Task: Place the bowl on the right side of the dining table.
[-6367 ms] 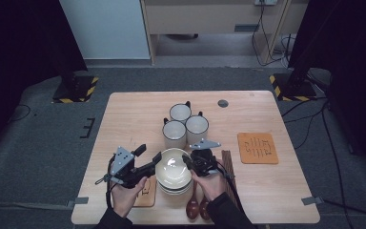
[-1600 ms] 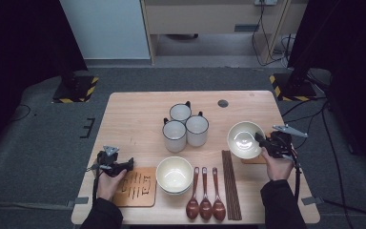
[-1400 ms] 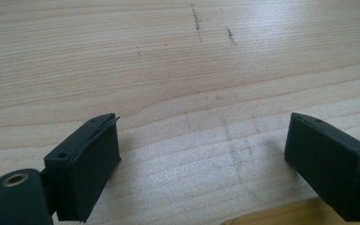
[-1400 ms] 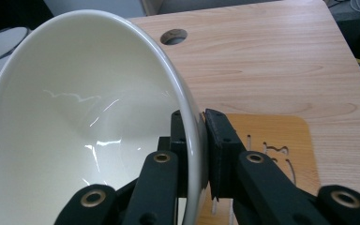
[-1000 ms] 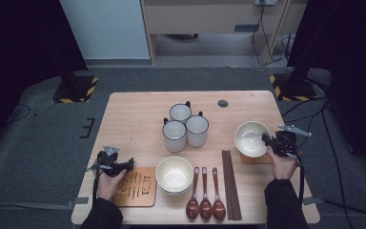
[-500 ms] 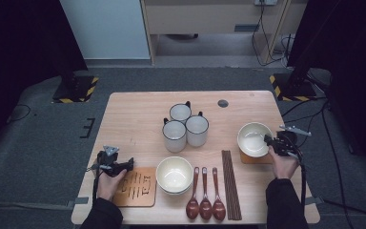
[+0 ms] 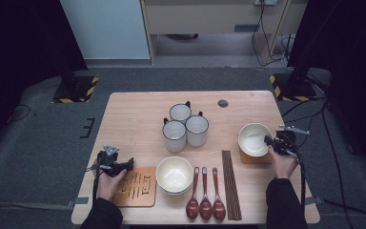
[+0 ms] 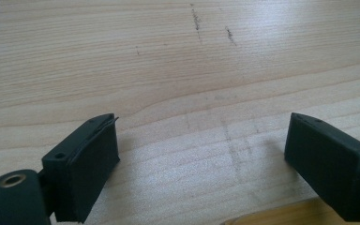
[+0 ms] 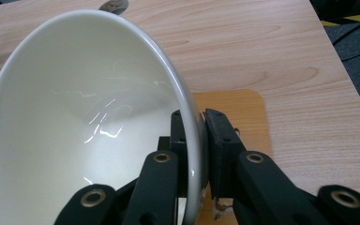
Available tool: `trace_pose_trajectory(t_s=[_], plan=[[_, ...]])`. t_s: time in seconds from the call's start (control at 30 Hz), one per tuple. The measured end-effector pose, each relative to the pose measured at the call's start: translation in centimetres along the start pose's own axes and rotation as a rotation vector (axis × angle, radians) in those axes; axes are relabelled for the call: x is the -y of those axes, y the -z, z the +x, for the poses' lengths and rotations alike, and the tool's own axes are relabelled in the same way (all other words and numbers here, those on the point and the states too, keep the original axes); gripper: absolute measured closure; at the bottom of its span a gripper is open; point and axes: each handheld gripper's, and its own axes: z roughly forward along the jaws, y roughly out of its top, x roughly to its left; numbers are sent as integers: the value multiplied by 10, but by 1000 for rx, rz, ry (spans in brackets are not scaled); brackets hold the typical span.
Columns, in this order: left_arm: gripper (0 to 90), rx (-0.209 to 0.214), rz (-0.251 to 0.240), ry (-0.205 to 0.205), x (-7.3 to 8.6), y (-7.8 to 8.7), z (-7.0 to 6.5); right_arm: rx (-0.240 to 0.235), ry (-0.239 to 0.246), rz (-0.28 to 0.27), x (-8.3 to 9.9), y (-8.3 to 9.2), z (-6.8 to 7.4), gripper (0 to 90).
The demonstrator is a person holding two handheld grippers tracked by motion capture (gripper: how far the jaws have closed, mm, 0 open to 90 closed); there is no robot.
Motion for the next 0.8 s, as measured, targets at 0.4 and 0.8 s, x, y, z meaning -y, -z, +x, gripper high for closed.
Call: trace_pose_trajectory(t_s=[0.4,0.8], plan=[[91,0,0,0,0,0,0,16,8,39,2,-10,-3,824],[91,0,0,0,0,0,0,22,4,40,2,-12,-4,824]])
